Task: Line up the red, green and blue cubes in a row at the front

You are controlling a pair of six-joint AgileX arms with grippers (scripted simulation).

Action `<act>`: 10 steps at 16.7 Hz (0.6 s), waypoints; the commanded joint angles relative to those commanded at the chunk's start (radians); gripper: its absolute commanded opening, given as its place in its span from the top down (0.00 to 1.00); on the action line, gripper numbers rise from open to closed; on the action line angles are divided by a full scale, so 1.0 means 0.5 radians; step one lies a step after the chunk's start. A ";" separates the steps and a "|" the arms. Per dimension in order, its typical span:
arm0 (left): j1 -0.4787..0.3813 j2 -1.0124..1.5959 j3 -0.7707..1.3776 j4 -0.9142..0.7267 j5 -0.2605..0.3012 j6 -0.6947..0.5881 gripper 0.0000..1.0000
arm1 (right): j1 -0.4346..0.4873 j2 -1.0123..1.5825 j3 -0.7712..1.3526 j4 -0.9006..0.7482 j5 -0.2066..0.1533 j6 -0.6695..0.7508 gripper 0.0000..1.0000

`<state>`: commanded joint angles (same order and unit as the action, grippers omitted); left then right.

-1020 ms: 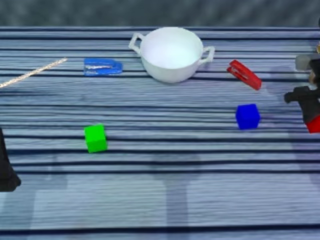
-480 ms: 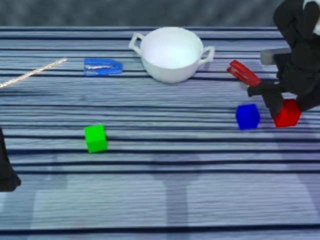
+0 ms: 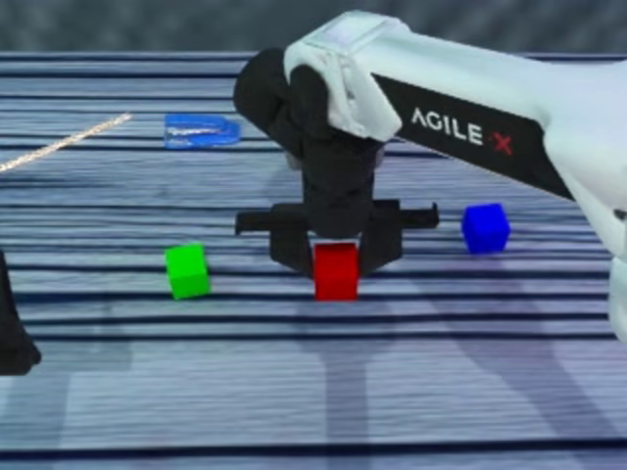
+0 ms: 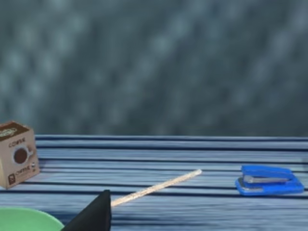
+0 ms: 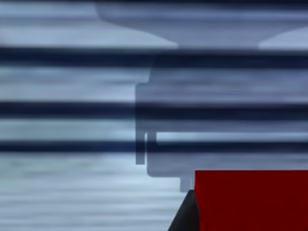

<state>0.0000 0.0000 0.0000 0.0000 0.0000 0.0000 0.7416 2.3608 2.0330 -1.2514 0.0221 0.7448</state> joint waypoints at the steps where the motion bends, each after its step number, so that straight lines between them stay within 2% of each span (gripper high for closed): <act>1: 0.000 0.000 0.000 0.000 0.000 0.000 0.00 | 0.114 0.037 0.083 -0.038 0.004 0.122 1.00; 3: 0.000 0.000 0.000 0.000 0.000 0.000 0.00 | 0.289 0.087 0.213 -0.092 0.014 0.301 1.00; 5: 0.000 0.000 0.000 0.000 0.000 0.000 0.00 | 0.382 0.106 0.283 -0.118 0.021 0.395 1.00; 10: 0.000 0.000 0.000 0.000 0.000 0.000 0.00 | 0.392 0.100 0.290 -0.117 0.018 0.411 1.00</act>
<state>0.0000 0.0000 0.0000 0.0000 0.0000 0.0000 0.9375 2.4108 2.1779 -1.3099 0.0309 0.9505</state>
